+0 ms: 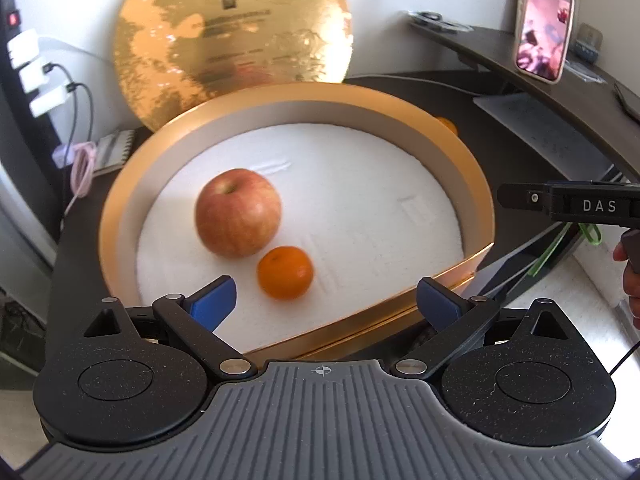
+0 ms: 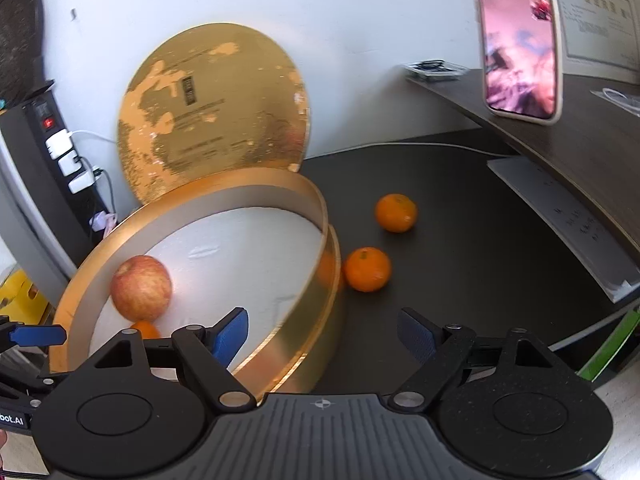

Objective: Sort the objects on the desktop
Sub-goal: 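Move the right gripper back and grasp a second mandarin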

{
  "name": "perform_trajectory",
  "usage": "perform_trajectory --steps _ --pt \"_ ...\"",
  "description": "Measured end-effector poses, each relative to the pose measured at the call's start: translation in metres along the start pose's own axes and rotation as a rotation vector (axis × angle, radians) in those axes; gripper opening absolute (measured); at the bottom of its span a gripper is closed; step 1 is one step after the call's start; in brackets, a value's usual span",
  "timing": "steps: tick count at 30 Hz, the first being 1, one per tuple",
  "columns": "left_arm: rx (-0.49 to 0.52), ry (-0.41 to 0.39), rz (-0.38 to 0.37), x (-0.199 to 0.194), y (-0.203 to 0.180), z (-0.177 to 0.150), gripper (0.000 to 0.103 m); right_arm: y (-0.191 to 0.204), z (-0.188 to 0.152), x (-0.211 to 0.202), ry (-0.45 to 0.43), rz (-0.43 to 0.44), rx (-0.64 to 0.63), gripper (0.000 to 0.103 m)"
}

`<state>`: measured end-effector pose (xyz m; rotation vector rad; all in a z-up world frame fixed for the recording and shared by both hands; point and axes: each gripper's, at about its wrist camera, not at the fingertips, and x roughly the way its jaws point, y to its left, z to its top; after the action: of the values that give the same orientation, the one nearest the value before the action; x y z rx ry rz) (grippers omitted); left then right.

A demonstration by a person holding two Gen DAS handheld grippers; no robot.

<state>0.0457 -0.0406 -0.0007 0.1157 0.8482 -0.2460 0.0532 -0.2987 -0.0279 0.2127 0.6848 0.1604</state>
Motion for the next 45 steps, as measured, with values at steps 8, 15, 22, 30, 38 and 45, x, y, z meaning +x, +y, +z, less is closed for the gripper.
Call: perform_trajectory --steps 8,15,22,30,38,45 --pt "0.03 0.015 -0.016 0.013 -0.018 0.012 0.1 -0.026 0.0 0.013 -0.008 0.002 0.048 0.072" --pt "0.071 0.015 -0.061 0.024 -0.035 0.023 0.1 -0.046 0.006 0.037 0.002 0.021 0.079 0.058" --pt "0.125 0.016 -0.128 0.031 -0.051 0.031 0.1 -0.065 0.013 0.079 0.037 0.062 0.112 0.058" --pt "0.126 0.035 -0.112 0.045 -0.056 0.038 0.1 -0.086 0.021 0.12 0.056 0.166 0.199 0.058" --pt "0.123 0.039 -0.113 0.048 -0.056 0.039 0.1 -0.086 0.021 0.124 0.061 0.205 0.232 0.043" --pt "0.126 0.038 -0.129 0.045 -0.056 0.036 0.1 -0.092 0.015 0.092 0.068 0.065 0.2 0.043"
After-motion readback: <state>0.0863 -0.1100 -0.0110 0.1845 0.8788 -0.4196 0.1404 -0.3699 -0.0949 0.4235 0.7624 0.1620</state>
